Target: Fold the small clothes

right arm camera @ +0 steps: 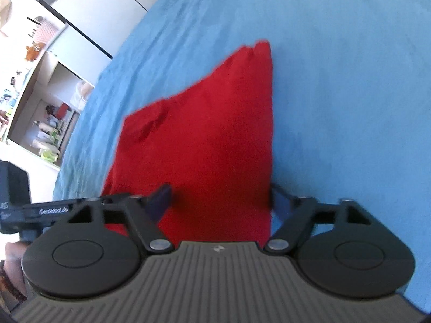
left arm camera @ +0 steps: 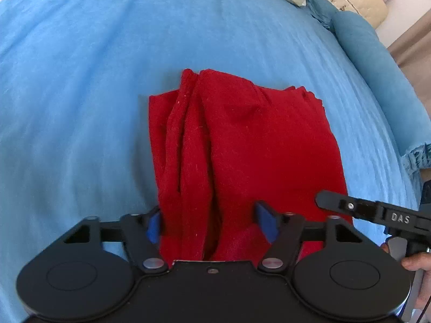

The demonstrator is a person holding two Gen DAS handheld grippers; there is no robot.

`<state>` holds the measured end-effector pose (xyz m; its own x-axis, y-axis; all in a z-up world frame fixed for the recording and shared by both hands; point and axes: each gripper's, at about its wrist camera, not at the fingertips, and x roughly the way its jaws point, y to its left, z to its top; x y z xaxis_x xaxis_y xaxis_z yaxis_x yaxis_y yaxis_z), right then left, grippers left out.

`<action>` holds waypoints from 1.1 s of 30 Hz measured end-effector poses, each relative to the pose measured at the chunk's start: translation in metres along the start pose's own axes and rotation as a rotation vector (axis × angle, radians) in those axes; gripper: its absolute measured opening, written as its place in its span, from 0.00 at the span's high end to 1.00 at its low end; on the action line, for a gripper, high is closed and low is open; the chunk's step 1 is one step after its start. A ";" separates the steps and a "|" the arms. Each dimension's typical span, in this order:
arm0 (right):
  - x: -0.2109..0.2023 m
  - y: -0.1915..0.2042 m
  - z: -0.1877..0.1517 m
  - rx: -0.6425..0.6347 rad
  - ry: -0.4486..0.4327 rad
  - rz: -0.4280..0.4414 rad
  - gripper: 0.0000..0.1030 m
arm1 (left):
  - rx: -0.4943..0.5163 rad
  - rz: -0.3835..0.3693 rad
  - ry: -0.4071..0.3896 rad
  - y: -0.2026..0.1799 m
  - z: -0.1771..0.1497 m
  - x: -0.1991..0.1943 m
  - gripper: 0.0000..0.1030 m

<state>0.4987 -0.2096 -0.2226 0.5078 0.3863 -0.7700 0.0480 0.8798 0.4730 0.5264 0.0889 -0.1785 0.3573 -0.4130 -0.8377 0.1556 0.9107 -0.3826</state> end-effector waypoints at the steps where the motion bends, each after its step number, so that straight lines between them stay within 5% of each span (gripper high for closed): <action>1: 0.003 0.000 -0.002 0.002 -0.001 -0.005 0.18 | 0.004 -0.003 -0.002 -0.002 0.000 0.001 0.47; 3: 0.005 -0.001 -0.004 0.009 -0.019 -0.008 0.28 | 0.027 0.020 -0.014 -0.010 0.001 -0.002 0.60; 5: 0.002 0.003 -0.004 -0.011 -0.030 -0.018 0.49 | 0.077 0.051 -0.031 -0.022 0.002 -0.006 0.66; 8: -0.008 0.018 -0.005 -0.077 -0.066 -0.035 0.59 | 0.149 0.093 -0.062 -0.041 -0.002 -0.016 0.70; 20: -0.132 0.026 -0.028 -0.120 -0.178 -0.005 0.62 | 0.229 -0.008 -0.114 -0.135 -0.054 -0.079 0.71; 24: -0.167 0.004 -0.056 -0.133 -0.146 -0.068 0.62 | 0.230 -0.009 -0.070 -0.162 -0.097 -0.060 0.71; 29: -0.161 -0.044 -0.100 -0.107 -0.058 -0.117 0.61 | 0.243 0.059 -0.058 -0.173 -0.138 -0.023 0.70; 31: -0.155 -0.062 -0.113 -0.095 -0.060 -0.117 0.60 | 0.245 0.072 -0.082 -0.170 -0.143 -0.020 0.66; 33: -0.150 -0.076 -0.118 -0.060 -0.065 -0.095 0.55 | 0.242 0.089 -0.079 -0.167 -0.141 -0.018 0.49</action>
<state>0.3175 -0.3014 -0.1932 0.5582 0.2832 -0.7799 0.0476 0.9274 0.3709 0.3640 -0.0572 -0.1547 0.4491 -0.3383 -0.8269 0.3327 0.9223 -0.1966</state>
